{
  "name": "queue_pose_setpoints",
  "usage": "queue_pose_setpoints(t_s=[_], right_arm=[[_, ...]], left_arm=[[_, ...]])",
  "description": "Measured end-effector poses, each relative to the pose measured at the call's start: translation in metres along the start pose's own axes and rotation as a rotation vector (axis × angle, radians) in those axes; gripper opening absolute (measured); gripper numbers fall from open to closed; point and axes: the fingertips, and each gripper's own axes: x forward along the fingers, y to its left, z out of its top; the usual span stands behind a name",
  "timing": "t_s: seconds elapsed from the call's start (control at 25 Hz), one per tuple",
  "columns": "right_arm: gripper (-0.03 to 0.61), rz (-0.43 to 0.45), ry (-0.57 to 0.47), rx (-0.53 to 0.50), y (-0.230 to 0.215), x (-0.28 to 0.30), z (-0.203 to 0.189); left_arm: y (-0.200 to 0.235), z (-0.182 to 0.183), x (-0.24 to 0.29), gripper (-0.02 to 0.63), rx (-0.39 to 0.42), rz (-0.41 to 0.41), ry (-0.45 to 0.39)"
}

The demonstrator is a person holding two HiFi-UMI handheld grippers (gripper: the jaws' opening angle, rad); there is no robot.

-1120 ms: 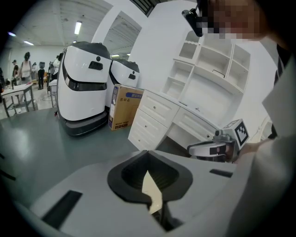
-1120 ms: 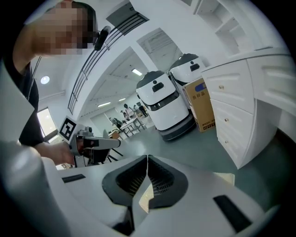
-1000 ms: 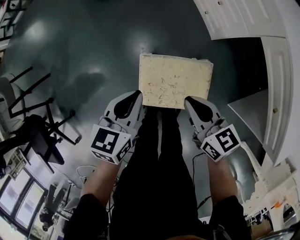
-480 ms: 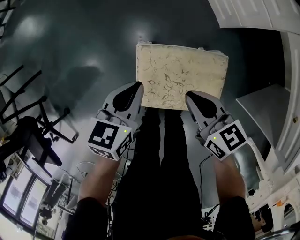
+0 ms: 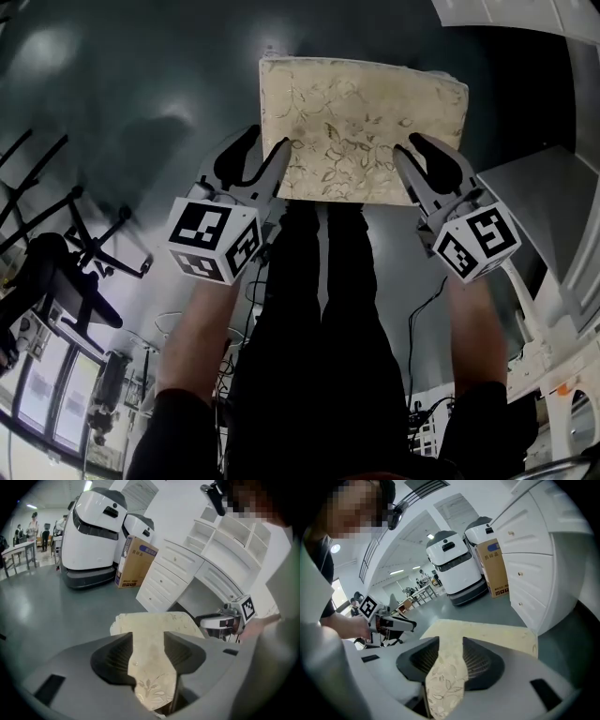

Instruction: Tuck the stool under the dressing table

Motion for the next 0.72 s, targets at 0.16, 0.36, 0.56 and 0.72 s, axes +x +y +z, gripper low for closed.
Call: queue_pose_setpoints(t_s=[0.16, 0.36, 0.56, 0.72], right_arm=[[0.256, -0.075, 0.057, 0.034, -0.03, -0.005, -0.026], [0.301, -0.217, 0.067, 0.086, -0.065, -0.02, -0.047], [0.348, -0.288, 0.081, 0.08, -0.073, -0.027, -0.053], [0.391, -0.338, 0.122, 0.115, -0.089, -0.033, -0.07]], left_arm=[[0.011, -0.021, 0.013, 0.293, -0.023, 0.024, 0.072], [0.019, -0.042, 0.026, 0.436, -0.077, 0.036, 0.141], [0.021, -0.058, 0.039, 0.523, -0.118, 0.01, 0.193], [0.018, -0.071, 0.05, 0.541, -0.16, -0.028, 0.231]])
